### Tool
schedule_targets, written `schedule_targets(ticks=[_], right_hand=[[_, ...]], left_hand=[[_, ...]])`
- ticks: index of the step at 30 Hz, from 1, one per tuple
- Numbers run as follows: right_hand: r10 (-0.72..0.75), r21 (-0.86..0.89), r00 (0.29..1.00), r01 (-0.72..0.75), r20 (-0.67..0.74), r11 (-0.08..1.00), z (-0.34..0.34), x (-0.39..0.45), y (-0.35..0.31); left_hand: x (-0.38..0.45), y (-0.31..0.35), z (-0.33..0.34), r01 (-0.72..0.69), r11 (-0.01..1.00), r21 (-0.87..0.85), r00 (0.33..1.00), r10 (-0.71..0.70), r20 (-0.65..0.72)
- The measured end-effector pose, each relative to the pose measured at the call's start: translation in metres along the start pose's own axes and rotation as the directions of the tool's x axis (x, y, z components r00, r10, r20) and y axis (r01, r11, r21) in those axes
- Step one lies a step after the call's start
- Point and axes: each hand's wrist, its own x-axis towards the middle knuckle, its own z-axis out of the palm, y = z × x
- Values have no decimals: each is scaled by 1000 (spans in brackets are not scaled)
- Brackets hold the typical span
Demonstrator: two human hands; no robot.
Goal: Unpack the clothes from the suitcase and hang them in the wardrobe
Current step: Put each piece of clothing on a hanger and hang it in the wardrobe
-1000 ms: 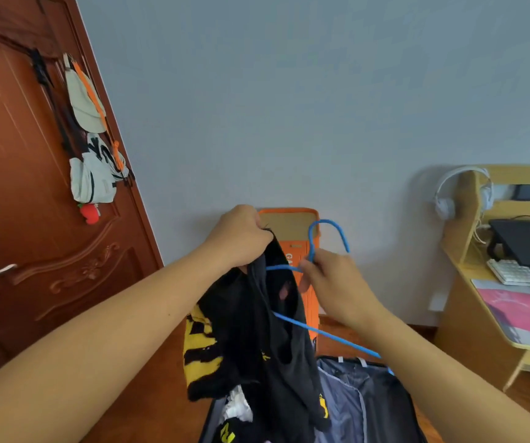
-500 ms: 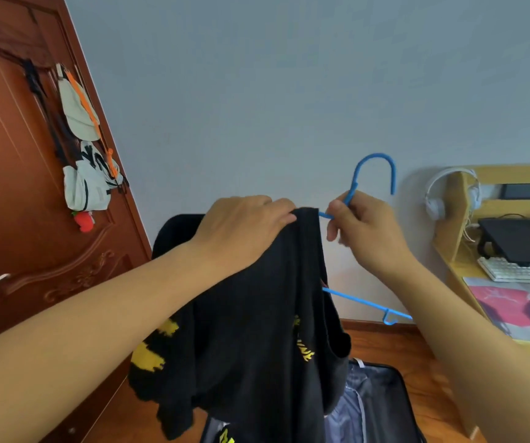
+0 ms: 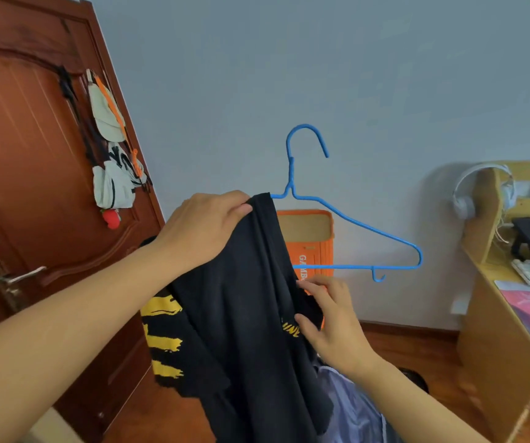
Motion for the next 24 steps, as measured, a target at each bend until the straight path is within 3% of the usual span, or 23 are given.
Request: schedule_targets(ticks=[1, 4, 6, 8, 10, 12, 14, 17, 19, 21, 22, 24], right_hand=[[-47, -33, 998, 48, 30, 998, 4, 4, -3], [-42, -161, 914, 117, 403, 980, 18, 9, 0], [-58, -271, 876, 210, 479, 939, 17, 6, 16], [-134, -325, 901, 283, 413, 902, -5, -2, 38], [-190, -311, 925, 297, 330, 903, -45, -3, 47], [-218, -363, 913, 343, 344, 866, -83, 4, 44], [-304, -398, 892, 426, 333, 813, -104, 20, 34], [-437, -345, 877, 481, 200, 806, -109, 42, 4], [-466, -260, 881, 469, 74, 844, -103, 52, -22], [-318, -219, 948, 316, 25, 923, -95, 63, -31], [-165, -232, 981, 184, 98, 955, -93, 70, -30], [63, -323, 946, 46, 319, 945, -89, 78, -24]], left_hand=[[-2, -2, -3, 3, 1000, -8, 1000, -3, -7], [-7, -10, -8, 1, 997, -73, 1000, -2, -16], [-13, -21, -18, 14, 997, -72, 999, -17, -35], [-24, -51, -29, 50, 997, -58, 999, -51, -13], [-46, -85, -40, 19, 996, 83, 999, -22, 35], [-69, -110, -39, -184, 948, 260, 977, 148, 153], [-84, -120, -27, -296, 887, 355, 940, 204, 274], [-85, -120, -13, -245, 880, 407, 966, 187, 177], [-83, -117, -6, -162, 891, 423, 986, 163, 35], [-82, -104, -5, -32, 940, 340, 998, 48, -38], [-81, -97, -7, 24, 964, 265, 998, -7, -66], [-79, -87, -9, 80, 990, 115, 991, -66, -117]])
